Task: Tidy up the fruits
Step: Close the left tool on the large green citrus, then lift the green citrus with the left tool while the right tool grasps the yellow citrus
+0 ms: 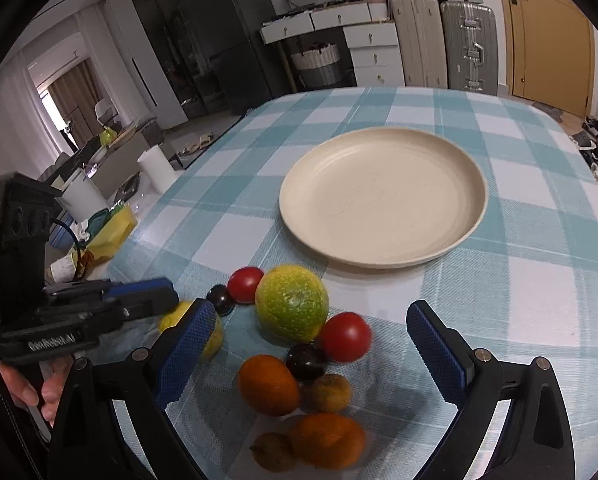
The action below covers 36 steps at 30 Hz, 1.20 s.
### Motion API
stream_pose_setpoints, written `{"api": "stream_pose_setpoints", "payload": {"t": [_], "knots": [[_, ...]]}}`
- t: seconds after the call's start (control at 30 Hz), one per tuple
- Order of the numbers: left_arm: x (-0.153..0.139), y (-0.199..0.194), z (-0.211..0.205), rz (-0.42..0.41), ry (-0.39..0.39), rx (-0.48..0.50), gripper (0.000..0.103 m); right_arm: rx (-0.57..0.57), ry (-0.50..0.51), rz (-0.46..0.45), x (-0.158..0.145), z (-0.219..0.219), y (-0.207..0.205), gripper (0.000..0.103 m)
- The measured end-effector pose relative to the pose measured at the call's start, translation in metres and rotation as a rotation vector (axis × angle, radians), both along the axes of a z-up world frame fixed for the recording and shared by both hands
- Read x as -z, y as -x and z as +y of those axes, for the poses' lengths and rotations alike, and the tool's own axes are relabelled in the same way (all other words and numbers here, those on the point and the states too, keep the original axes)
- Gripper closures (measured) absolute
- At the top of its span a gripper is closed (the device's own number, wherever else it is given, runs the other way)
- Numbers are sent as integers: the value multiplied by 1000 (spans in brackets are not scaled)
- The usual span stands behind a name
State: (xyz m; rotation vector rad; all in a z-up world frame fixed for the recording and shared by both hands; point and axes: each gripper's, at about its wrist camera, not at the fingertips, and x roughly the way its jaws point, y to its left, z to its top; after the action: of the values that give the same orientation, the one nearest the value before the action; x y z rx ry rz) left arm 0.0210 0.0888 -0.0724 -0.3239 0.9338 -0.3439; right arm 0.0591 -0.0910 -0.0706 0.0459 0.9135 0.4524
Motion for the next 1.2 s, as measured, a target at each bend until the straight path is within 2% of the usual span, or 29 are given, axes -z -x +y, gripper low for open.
{"api": "stream_pose_setpoints", "payload": {"t": [0.17,0.23,0.37,0.53,0.73,0.87,1.2], "knots": [[2,2,3,25,31,15,85,-16,15,-22,0,6,1,4],[2,4,0,39,39,27,81,-17,14,-29,-1,6,1,4],[6,4,-14,57,24,62,66,-9,0,-37,-5,2,1,4],[16,4,-24,103,46,78,63,0,-10,-42,-6,-2,5,4],[17,4,-32,94,39,74,62,9,-13,-55,-9,-7,9,4],[23,1,-41,127,47,103,59,3,-15,-56,-9,-6,9,4],[25,-3,-51,111,34,122,59,5,-9,-58,-9,-6,10,4]]}}
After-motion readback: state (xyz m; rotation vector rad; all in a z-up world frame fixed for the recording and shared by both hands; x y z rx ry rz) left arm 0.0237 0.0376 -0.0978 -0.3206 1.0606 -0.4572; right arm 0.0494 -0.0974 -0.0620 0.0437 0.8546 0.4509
